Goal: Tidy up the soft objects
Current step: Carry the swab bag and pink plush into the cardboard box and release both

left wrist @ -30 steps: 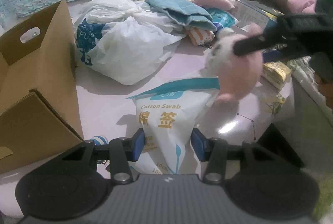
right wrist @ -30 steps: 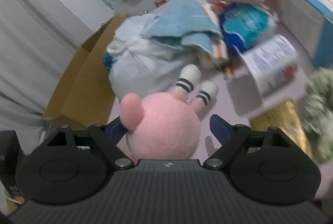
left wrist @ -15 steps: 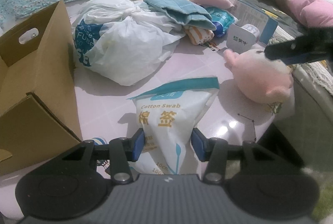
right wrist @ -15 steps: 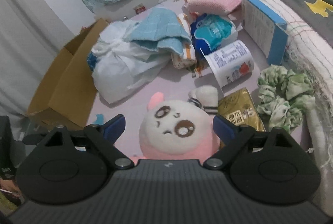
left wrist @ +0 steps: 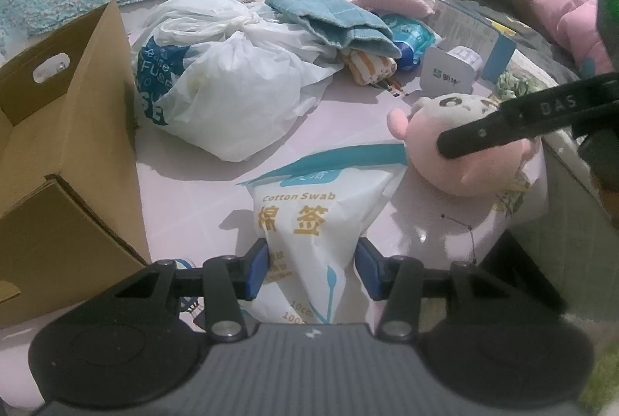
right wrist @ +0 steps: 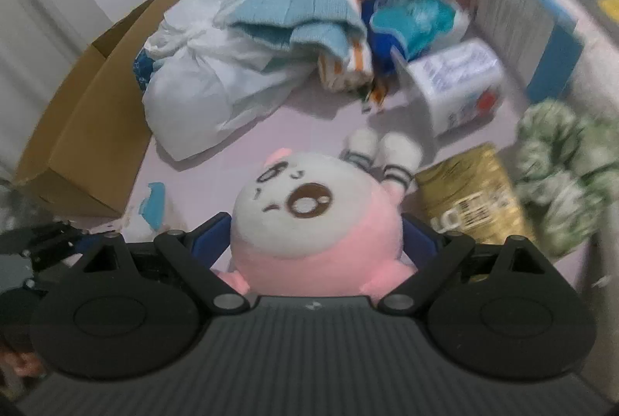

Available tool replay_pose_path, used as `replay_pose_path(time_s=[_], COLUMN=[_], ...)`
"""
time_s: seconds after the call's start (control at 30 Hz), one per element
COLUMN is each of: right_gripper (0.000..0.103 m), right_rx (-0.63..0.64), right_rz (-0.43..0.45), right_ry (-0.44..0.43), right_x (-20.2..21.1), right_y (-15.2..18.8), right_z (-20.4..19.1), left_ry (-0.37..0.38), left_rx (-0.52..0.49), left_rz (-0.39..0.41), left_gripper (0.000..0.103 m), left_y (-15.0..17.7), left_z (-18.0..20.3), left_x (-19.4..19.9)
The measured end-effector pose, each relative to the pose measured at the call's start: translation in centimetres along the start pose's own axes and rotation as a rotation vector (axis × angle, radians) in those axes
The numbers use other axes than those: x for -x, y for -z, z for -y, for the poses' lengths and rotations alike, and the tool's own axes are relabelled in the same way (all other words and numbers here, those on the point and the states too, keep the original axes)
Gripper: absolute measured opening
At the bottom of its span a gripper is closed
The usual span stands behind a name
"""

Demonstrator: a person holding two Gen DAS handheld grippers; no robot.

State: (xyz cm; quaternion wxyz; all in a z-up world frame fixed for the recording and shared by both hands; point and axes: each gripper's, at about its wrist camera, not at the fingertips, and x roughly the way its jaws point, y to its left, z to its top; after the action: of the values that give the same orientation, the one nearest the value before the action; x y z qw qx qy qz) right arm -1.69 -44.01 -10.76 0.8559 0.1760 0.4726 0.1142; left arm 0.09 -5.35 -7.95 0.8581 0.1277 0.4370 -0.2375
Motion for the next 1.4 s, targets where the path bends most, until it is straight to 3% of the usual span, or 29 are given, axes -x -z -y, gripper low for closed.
replay_pose_path(time_s=[0.27, 0.57, 0.7, 0.87, 1.1, 1.27, 1.4], right_gripper=[0.084, 0.084, 0.084, 0.084, 0.084, 0.084, 0.084], right_rx=[-0.068, 0.048, 0.147, 0.301, 0.536, 0.695, 0.801], right_rz=[0.054, 0.145, 0.182, 0.235, 0.265, 0.167, 0.067], right_ry=[-0.095, -0.203, -0.274, -0.356, -0.403, -0.364, -0.318], right_x=[1.5, 4.8, 5.2, 4.5, 0.4, -6.4, -11.7], right_y=[0.7, -1.9, -4.9, -9.7, -17.5, -22.7, -24.0], right_z=[0.3, -3.9, -7.3, -13.2, -22.7, -29.8, -35.3], left_ry=[0.021, 0.033, -0.018, -0.165, -0.304, -0.376, -0.424], left_rx=[0.021, 0.085, 0.137, 0.204, 0.361, 0.450, 0.470], left_rz=[0.047, 0.212, 0.306, 0.390, 0.367, 0.297, 0.232], left_gripper=[0.048, 0.048, 0.049, 0.049, 0.050, 0.051, 0.051], left_y=[-0.2, -1.9, -3.1, -4.8, -8.2, -10.8, -12.6], left_z=[-0.3, -1.9, -4.3, -8.5, -17.8, -25.9, -30.9], left_x=[1.5, 7.4, 10.9, 13.9, 13.8, 10.5, 7.6])
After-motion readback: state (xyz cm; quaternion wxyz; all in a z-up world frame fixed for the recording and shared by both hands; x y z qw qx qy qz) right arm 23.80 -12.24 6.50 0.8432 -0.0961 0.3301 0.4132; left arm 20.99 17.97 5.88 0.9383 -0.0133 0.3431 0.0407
